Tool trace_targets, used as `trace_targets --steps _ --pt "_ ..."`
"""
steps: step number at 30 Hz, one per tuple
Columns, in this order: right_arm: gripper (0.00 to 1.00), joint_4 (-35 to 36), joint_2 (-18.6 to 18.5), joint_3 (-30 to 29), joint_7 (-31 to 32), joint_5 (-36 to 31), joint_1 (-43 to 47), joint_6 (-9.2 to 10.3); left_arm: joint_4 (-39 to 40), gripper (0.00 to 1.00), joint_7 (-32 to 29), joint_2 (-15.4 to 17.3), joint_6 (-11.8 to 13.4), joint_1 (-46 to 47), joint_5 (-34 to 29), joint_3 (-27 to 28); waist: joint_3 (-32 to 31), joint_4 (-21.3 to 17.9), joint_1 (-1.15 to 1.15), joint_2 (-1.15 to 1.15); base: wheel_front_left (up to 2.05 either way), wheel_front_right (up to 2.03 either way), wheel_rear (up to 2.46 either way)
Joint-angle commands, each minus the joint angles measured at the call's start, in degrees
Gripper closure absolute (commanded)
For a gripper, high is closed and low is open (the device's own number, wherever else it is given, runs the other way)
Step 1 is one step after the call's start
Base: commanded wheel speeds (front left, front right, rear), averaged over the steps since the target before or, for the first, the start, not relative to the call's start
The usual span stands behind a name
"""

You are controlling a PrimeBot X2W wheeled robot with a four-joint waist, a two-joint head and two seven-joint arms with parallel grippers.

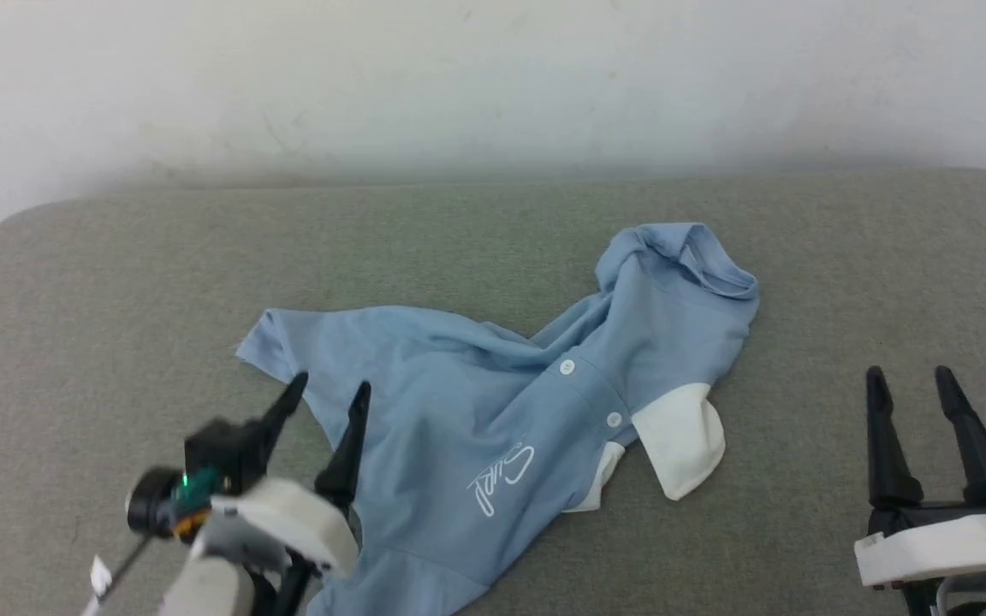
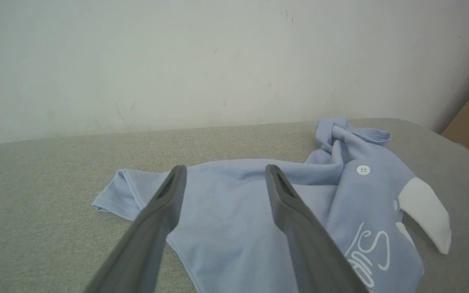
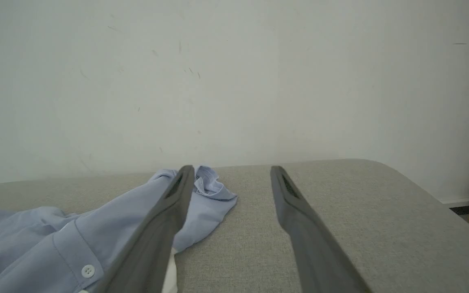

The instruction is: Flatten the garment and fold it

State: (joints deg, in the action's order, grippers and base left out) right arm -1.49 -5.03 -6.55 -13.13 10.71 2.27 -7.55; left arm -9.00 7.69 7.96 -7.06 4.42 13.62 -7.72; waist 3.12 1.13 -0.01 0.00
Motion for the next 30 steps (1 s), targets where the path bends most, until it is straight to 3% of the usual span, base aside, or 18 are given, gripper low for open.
trace_targets --steps 1,4,9,14,22,30 --pt "0.00 1.38 0.82 -0.91 0.21 -0.18 0.90 0.06 0.20 0.00 -3.48 2.89 -0.37 3.94 0.59 -1.43 1.74 -2.24 0.01 0.00 0.00 0.00 0.00" --pt "0.00 2.75 1.56 -1.57 0.62 -0.40 1.34 0.06 0.67 0.00 -11.67 7.79 -0.40 10.79 3.97 -7.19 4.12 -3.79 0.01 0.00 0.00 0.00 0.00" --pt "0.00 3.45 1.97 -1.23 0.65 -0.96 0.16 0.06 -0.72 0.00 -27.48 15.76 -0.41 24.23 14.64 -17.92 8.74 -6.79 0.01 0.00 0.00 0.00 0.00" --pt "0.00 2.66 2.11 -0.67 -0.19 -0.21 -1.89 0.06 -5.03 0.00 -40.29 21.25 -0.42 35.27 22.83 -26.32 12.35 -9.94 0.01 0.00 0.00 0.00 0.00" --pt "0.00 0.47 2.13 1.31 -1.36 1.28 -4.11 0.06 -11.82 0.00 -51.94 26.01 -0.42 43.46 28.66 -36.07 16.03 -13.58 0.01 0.00 0.00 0.00 0.00" --pt "0.00 -1.34 2.14 2.05 -1.82 2.40 -5.46 0.06 -17.59 0.00 -58.40 29.02 -0.42 44.78 33.16 -42.00 18.46 -15.88 0.01 0.00 0.00 0.00 0.00"
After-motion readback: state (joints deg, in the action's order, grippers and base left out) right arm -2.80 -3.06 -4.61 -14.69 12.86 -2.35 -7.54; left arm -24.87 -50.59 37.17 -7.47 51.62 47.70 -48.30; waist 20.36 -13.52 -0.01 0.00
